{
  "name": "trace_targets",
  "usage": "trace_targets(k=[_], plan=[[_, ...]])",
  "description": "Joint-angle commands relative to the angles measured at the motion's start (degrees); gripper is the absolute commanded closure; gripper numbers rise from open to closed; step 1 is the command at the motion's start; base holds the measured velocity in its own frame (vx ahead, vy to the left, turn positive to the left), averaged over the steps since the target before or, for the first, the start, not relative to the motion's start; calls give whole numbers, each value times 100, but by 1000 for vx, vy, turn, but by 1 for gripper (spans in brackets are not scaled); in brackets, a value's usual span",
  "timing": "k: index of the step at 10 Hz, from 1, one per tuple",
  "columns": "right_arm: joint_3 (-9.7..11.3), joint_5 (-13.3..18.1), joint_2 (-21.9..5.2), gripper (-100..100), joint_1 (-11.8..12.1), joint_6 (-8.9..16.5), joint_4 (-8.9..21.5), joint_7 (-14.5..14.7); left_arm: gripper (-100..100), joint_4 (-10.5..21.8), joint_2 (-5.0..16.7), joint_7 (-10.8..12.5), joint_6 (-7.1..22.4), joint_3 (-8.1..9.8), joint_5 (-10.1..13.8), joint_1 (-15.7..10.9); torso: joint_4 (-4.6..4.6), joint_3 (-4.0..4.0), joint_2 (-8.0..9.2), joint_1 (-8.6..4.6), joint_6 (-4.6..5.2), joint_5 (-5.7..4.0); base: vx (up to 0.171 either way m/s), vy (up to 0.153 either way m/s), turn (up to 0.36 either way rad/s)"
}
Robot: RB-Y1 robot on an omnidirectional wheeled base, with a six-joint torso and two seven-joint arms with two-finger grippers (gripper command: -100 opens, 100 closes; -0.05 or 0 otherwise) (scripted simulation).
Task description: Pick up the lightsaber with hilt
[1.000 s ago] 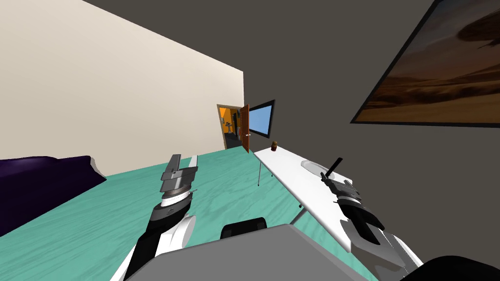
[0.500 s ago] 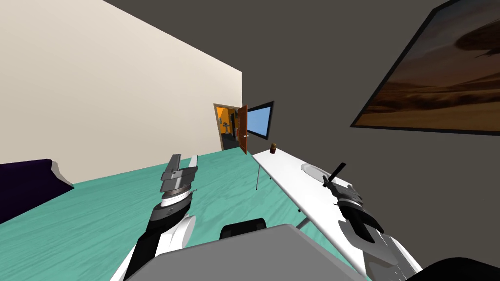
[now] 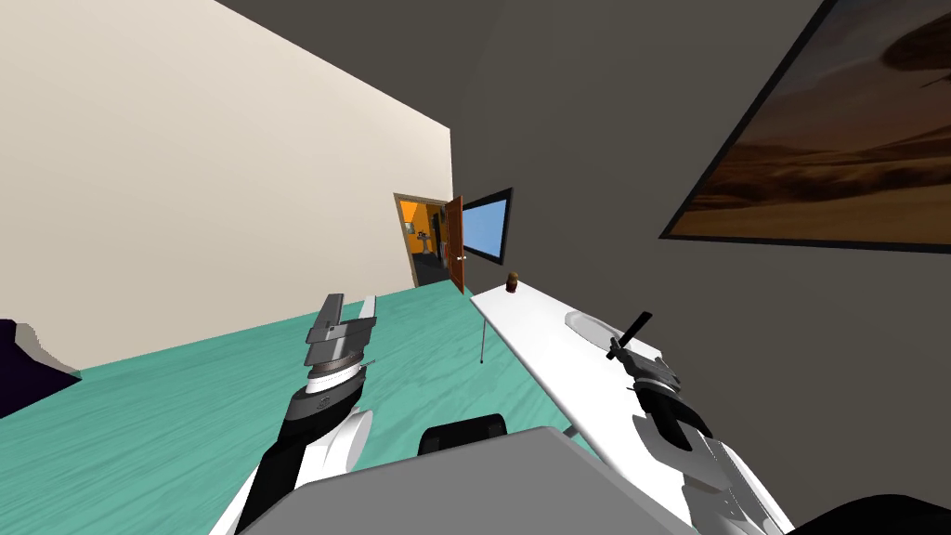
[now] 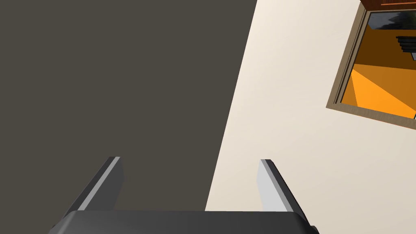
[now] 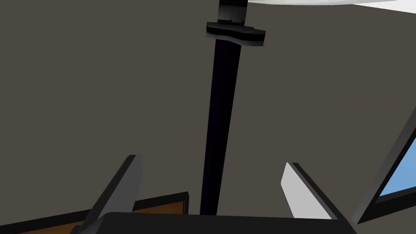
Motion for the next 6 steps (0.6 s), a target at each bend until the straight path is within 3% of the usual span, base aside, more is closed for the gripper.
trace_targets(k=[1,2,3,6], plan=[[-2,-35,-129,-100,4,163,-69,-66,0,0,0,0,0,0,0,0,0,0,0,0,0,0,36,-58,67],[-13,-4,-41,-100,-29,56,-17,-6,0,0,0,0,0,0,0,0,0,-2,-5,-9,-2,0,23,-39,27],[-15,-4,-47,100,-34,73,-20,-8,0,0,0,0,0,0,0,0,0,-1,-1,-2,0,-1,3,-6,-2],[-15,-4,-47,100,-34,71,-20,-8,0,0,0,0,0,0,0,0,2,5,8,13,0,4,0,0,0]])
